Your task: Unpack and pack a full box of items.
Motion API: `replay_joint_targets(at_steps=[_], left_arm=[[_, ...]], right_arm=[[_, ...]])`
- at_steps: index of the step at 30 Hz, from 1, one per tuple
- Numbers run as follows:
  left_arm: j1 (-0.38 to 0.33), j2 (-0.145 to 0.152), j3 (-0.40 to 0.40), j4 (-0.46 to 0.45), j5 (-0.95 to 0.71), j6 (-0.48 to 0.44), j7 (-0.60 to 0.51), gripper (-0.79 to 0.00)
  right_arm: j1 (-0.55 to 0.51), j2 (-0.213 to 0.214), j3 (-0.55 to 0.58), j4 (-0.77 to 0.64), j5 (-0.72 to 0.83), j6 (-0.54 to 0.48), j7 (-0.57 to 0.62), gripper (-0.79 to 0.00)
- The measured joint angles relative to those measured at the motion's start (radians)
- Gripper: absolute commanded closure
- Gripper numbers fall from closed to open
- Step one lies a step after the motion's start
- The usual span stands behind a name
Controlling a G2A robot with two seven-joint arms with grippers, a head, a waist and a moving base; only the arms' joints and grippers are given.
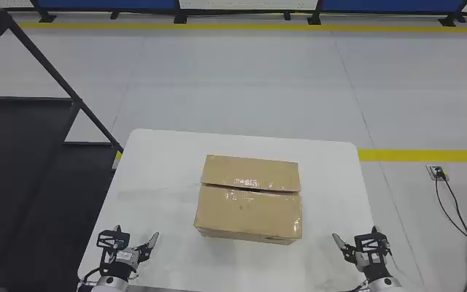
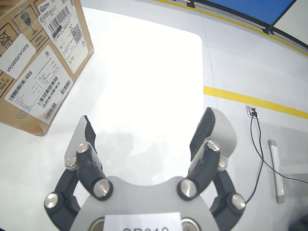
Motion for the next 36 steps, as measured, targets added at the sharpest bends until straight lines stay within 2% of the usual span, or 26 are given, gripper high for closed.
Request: replay_joint_targets(at_steps=[10, 12, 14, 18, 23, 27, 36], left_arm=[[-0.001, 0.0, 0.001, -0.003, -0.001, -0.002, 0.002, -0.785], [0.0, 0.002, -0.001, -0.018, -0.014, -0.04, 0.038, -0.785], [0.007, 0.001, -0.02, -0.036, -0.081, -0.115, 0.094, -0.785], [0.029, 0.004, -0.06, -0.097, -0.13, -0.184, 0.137, -0.785], [0.018, 0.006, -0.087, -0.114, -0.158, -0.226, 0.159, -0.785], [0.02, 0.011, -0.106, -0.117, -0.254, -0.378, 0.142, -0.785], [0.019, 0.01, -0.104, -0.116, -0.235, -0.368, 0.142, -0.785]], right_arm=[[0.0, 0.0, 0.0, 0.0, 0.0, 0.001, 0.001, -0.785], [0.008, -0.003, -0.003, -0.01, 0.004, 0.028, 0.03, -0.785], [0.014, -0.005, -0.016, -0.054, 0.006, 0.064, 0.072, -0.785], [0.009, -0.002, 0.02, -0.144, 0.056, -0.025, 0.122, -0.785], [0.031, 0.0, 0.044, -0.237, 0.156, -0.102, 0.215, -0.785], [0.042, 0.003, 0.037, -0.253, 0.178, -0.162, 0.32, -0.785], [0.042, 0.003, 0.038, -0.252, 0.177, -0.157, 0.293, -0.785]])
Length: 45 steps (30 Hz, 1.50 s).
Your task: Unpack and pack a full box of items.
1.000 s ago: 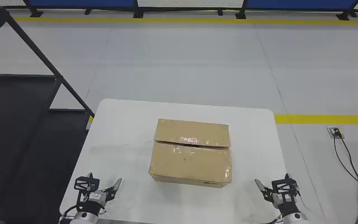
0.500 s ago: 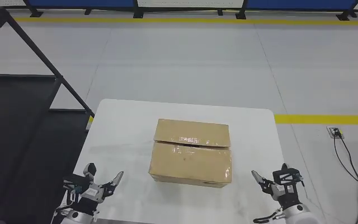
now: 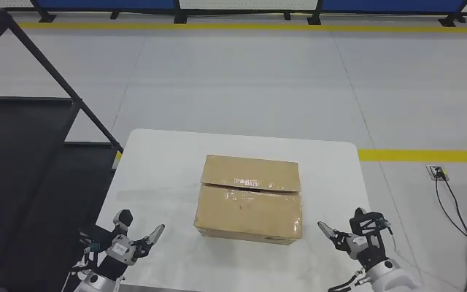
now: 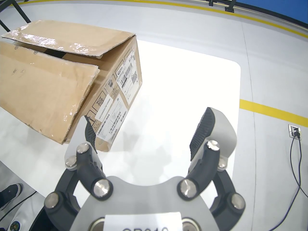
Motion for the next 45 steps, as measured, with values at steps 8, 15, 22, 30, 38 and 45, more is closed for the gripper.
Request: replay_joint_targets(at_steps=[8, 15, 22, 30, 38, 45], left_arm=[[-0.054, 0.0, 0.03, 0.021, -0.134, -0.152, 0.042, -0.785], [-0.128, -0.001, 0.03, 0.064, -0.209, -0.144, 0.006, -0.785], [-0.14, -0.004, 0.033, 0.088, -0.239, -0.148, 0.021, -0.785], [-0.158, -0.006, 0.043, 0.112, -0.246, -0.139, 0.006, -0.785], [-0.178, -0.008, 0.064, 0.106, -0.237, -0.131, -0.017, -0.785], [-0.194, -0.01, 0.091, 0.098, -0.224, -0.134, -0.024, -0.785]], right_arm=[[0.124, 0.011, 0.005, 0.072, 0.332, -0.236, 0.186, -0.785], [0.334, 0.026, 0.004, 0.242, 0.752, -0.305, 0.465, -0.785], [0.54, 0.035, -0.062, 0.448, 1.007, -0.203, 0.704, -0.785], [0.665, 0.033, -0.154, 0.611, 1.177, -0.28, 0.831, -0.785], [0.701, 0.041, -0.169, 0.63, 1.362, -0.379, 0.936, -0.785], [0.651, 0.072, -0.156, 0.475, 1.473, -0.367, 1.004, -0.785]])
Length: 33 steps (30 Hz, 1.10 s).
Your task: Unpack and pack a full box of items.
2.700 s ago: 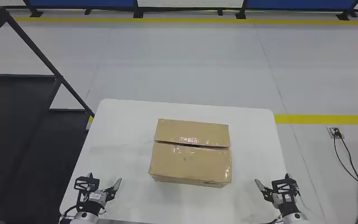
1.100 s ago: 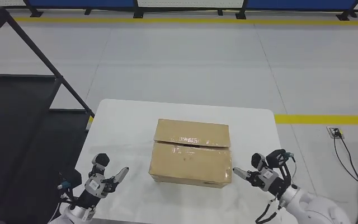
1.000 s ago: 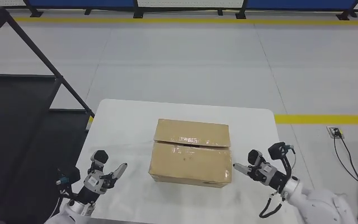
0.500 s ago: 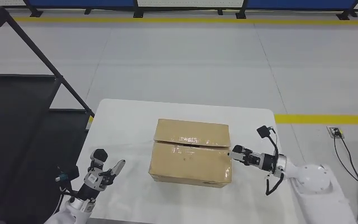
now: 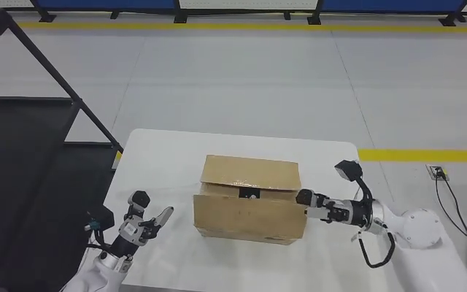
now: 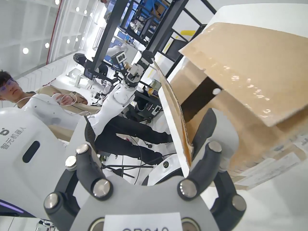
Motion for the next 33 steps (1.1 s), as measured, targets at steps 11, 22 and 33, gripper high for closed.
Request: replay_joint_targets(at_steps=[11, 22, 33], left_arm=[[-0.011, 0.0, 0.04, -0.009, 0.08, -0.038, -0.002, -0.785], [-0.005, 0.022, 0.054, 0.051, 0.322, -0.242, -0.09, -0.785], [-0.037, 0.027, 0.084, 0.113, 0.379, -0.252, -0.106, -0.785]], right_arm=[[-0.195, 0.114, -0.052, -0.287, -0.106, -0.087, -0.087, -0.785], [-0.193, 0.195, -0.179, -0.147, -0.145, -0.173, -0.185, -0.785], [-0.105, 0.188, -0.177, -0.063, 0.028, -0.001, -0.232, -0.785]])
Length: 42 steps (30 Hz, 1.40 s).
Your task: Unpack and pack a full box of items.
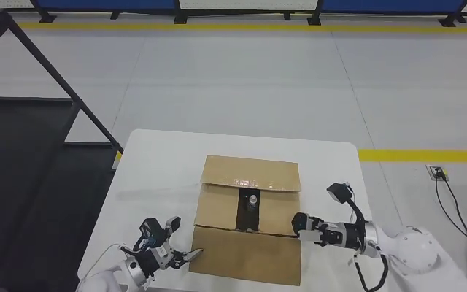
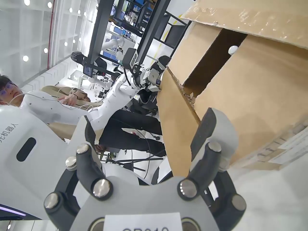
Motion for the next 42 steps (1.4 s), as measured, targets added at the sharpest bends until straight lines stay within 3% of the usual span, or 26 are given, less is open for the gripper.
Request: replay_joint_targets(at_steps=[5, 8, 13, 19, 23, 29, 32, 42], left_arm=[[0.0, 0.0, 0.0, -0.001, 0.0, 0.0, 0.0, -0.785], [0.001, 0.0, 0.0, -0.002, 0.001, 0.001, 0.0, -0.785], [0.01, 0.001, 0.01, -0.026, 0.019, 0.024, 0.003, -0.785], [0.014, 0.003, 0.016, -0.032, 0.021, 0.037, 0.008, -0.785], [0.013, 0.004, 0.022, -0.032, 0.02, 0.045, 0.01, -0.785], [0.013, 0.005, 0.033, -0.029, 0.015, 0.057, 0.013, -0.785], [0.007, 0.006, 0.039, -0.018, 0.009, 0.058, 0.014, -0.785], [-0.004, 0.008, 0.047, 0.002, -0.014, 0.067, 0.023, -0.785]], right_arm=[[-0.002, -0.001, -0.003, 0.002, 0.009, 0.01, -0.009, -0.785], [0.017, -0.01, -0.022, 0.031, 0.082, 0.084, -0.053, -0.785], [0.112, -0.028, -0.075, 0.139, 0.161, 0.214, -0.065, -0.785], [0.225, -0.058, -0.155, 0.26, 0.159, 0.298, -0.131, -0.785], [0.285, -0.081, -0.202, 0.316, 0.177, 0.31, -0.169, -0.785], [0.355, -0.109, -0.209, 0.365, 0.24, 0.218, -0.259, -0.785], [0.396, -0.12, -0.214, 0.382, 0.159, 0.198, -0.376, -0.785], [0.558, -0.183, -0.338, 0.547, -0.036, 0.194, -0.572, -0.785]])
